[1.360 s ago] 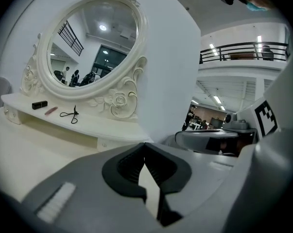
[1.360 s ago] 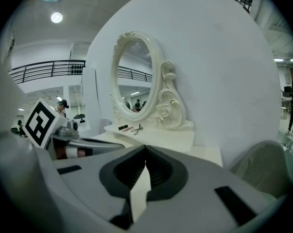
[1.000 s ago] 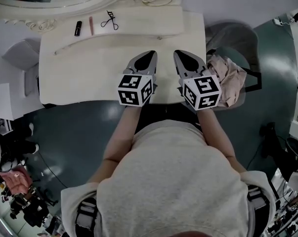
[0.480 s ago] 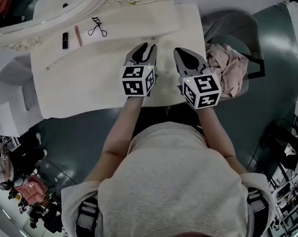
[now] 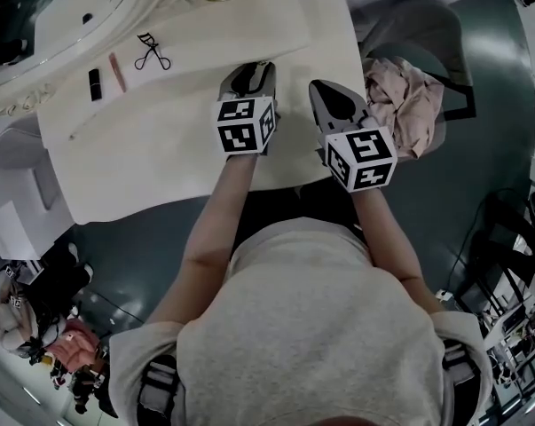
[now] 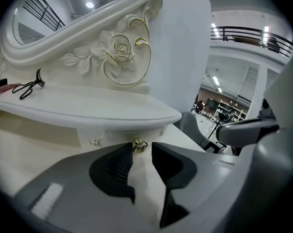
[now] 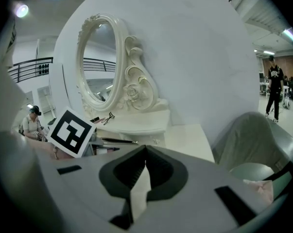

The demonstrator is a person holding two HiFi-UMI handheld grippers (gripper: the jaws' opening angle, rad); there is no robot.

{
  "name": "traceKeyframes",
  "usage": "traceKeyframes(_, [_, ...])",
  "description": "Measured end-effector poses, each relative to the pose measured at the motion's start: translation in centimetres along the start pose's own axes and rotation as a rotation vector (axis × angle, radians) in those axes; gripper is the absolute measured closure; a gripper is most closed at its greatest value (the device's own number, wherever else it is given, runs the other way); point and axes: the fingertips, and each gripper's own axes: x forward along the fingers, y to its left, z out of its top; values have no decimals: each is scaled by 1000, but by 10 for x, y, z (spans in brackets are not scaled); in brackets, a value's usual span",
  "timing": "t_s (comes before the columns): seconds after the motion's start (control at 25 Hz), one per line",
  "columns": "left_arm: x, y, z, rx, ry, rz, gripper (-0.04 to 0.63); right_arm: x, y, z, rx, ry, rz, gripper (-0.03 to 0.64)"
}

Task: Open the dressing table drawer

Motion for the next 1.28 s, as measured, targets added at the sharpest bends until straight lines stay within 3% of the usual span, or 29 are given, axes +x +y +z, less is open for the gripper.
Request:
traceKeyframes(0.44, [5, 3, -5, 53, 27, 25, 508, 1, -6, -3, 2, 7, -15, 609])
traceKeyframes(1.28, [-33, -22, -43, 8, 36, 28, 506, -26, 7, -25, -41, 21, 30, 609])
